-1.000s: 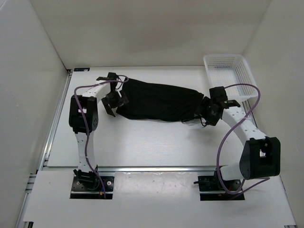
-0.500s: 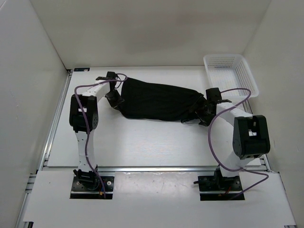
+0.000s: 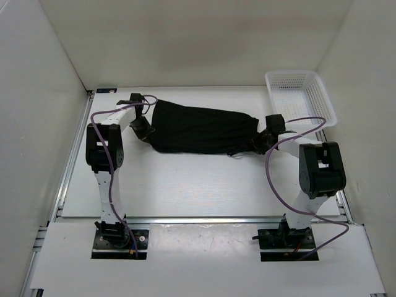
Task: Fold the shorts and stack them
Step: Fold the shorts
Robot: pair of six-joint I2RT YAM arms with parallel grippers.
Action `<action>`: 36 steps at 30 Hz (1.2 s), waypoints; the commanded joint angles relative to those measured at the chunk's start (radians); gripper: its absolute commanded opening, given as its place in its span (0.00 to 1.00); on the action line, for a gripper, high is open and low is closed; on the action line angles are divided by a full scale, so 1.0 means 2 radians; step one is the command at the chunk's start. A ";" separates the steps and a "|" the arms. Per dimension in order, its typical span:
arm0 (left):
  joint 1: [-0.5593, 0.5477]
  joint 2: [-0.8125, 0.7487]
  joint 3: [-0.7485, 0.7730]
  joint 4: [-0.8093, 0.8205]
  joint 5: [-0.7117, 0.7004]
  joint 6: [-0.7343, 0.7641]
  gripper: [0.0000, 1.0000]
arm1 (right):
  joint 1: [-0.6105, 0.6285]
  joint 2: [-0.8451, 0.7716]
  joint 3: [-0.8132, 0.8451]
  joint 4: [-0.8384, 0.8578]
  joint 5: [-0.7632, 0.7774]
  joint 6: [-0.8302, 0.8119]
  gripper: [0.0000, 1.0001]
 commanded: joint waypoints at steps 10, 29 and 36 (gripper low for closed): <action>0.027 -0.153 -0.150 -0.002 -0.005 0.023 0.10 | 0.015 -0.047 -0.009 -0.051 0.037 -0.050 0.00; 0.036 -0.264 -0.212 -0.041 -0.054 0.028 0.71 | -0.001 -0.157 -0.107 -0.086 -0.067 -0.150 0.86; 0.057 -0.243 -0.194 -0.041 -0.065 0.033 0.69 | -0.001 -0.088 -0.102 -0.022 -0.079 -0.116 0.63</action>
